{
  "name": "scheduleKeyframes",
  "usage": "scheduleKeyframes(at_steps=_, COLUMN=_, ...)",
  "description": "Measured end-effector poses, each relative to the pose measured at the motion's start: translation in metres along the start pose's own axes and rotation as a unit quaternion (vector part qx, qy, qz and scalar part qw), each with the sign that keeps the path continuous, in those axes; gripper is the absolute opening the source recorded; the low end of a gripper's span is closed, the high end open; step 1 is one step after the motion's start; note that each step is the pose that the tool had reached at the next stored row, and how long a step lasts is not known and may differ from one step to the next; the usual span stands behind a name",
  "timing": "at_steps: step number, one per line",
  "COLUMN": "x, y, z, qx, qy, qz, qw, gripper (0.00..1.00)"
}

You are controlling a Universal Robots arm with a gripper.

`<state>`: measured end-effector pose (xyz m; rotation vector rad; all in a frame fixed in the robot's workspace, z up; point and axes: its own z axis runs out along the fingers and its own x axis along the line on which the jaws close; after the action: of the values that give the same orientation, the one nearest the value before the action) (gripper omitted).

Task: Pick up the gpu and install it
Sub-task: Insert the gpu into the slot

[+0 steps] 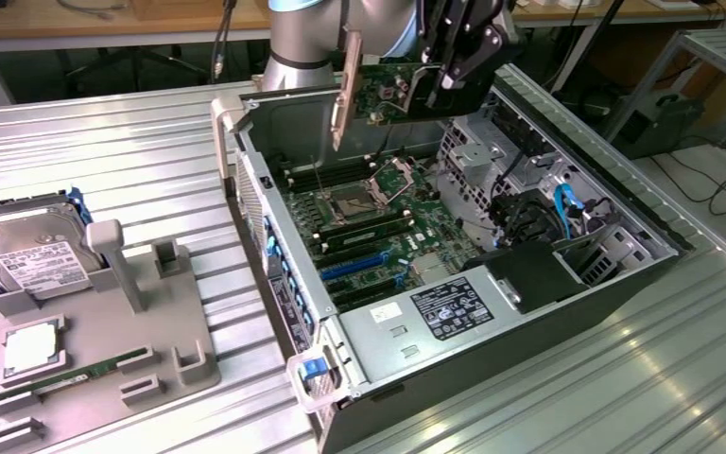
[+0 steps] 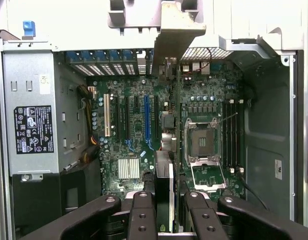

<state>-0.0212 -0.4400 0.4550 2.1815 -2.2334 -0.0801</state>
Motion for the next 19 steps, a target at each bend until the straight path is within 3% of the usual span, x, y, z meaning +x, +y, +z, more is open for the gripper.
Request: scheduleKeyframes(at_steps=19, x=0.0002, y=-0.0005, z=0.0104, qx=0.0, qy=0.0, qz=0.0, qw=1.0, gripper=0.27)
